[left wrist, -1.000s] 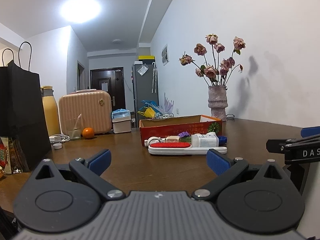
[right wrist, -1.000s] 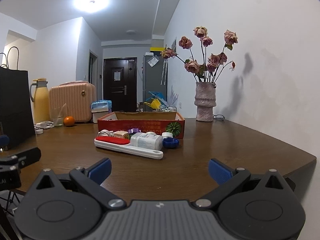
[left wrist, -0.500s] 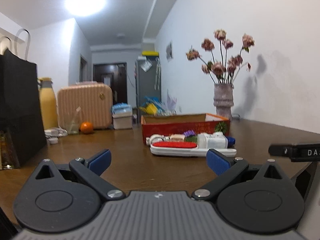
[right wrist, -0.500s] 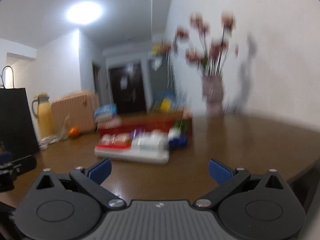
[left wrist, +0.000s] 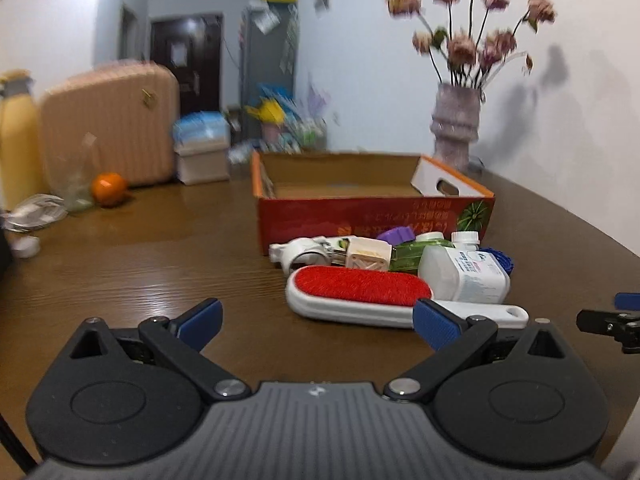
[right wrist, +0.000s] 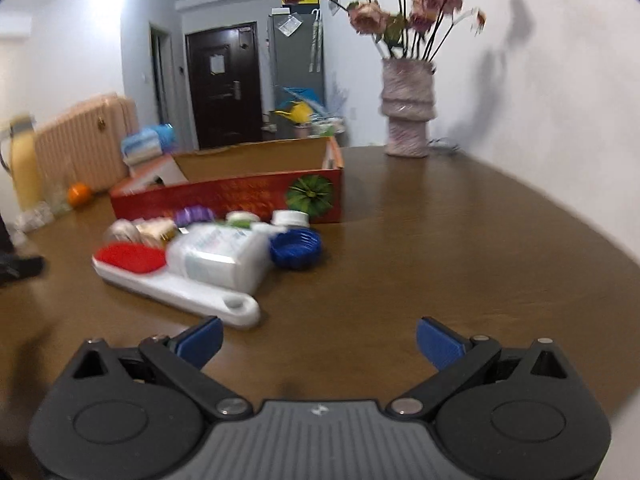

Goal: Organize rigid objects
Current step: 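Move the left gripper to the red-and-white lint brush and close on it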

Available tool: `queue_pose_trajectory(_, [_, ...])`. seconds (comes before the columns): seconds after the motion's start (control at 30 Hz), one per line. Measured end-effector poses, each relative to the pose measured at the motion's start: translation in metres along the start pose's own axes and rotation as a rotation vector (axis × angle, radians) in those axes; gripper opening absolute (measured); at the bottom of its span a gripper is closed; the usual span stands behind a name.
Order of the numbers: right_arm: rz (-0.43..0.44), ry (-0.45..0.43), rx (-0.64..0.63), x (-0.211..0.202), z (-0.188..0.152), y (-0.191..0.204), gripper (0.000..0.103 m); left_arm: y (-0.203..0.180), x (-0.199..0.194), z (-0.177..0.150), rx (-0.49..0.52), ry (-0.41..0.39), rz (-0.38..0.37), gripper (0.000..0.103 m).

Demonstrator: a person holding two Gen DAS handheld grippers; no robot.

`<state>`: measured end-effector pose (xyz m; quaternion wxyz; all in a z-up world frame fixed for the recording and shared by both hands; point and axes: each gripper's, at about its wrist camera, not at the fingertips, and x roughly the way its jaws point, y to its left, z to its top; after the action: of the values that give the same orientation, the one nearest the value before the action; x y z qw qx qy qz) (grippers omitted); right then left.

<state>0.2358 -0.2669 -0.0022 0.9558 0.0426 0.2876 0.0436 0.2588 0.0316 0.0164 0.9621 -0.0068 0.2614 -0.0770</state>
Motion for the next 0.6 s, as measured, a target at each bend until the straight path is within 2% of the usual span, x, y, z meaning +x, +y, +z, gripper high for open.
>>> queue_pose_trajectory(0.07, [0.040,0.016,0.029,0.013,0.007,0.000,0.087,0.003,0.027,0.011,0.003,0.054,-0.013,0.103])
queue_pose_trajectory(0.13, [0.052,0.025,0.030,0.028,0.012,0.004,0.055,0.007,0.049,0.018,0.013,0.080,-0.063,0.103])
queue_pose_trajectory(0.2, [0.086,0.044,0.046,0.037,0.012,0.008,0.041,0.010,0.068,0.021,0.027,0.100,-0.085,0.102])
queue_pose_trajectory(0.33, [0.141,0.073,0.075,0.053,0.012,0.012,0.040,0.020,0.089,0.024,-0.019,0.132,-0.122,0.098])
queue_pose_trajectory(0.43, [0.151,0.096,0.084,0.063,0.012,0.013,0.035,0.031,0.100,0.020,-0.086,0.165,-0.139,0.082])
queue_pose_trajectory(0.5, [0.149,0.103,0.081,0.069,0.011,0.014,0.030,0.040,0.104,0.015,-0.172,0.177,-0.176,0.071])
queue_pose_trajectory(0.53, [0.152,0.100,0.081,0.069,0.010,0.015,0.027,0.043,0.103,0.013,-0.204,0.176,-0.200,0.069])
queue_pose_trajectory(0.6, [0.159,0.100,0.079,0.068,0.010,0.016,0.023,0.042,0.098,0.008,-0.222,0.160,-0.191,0.067])
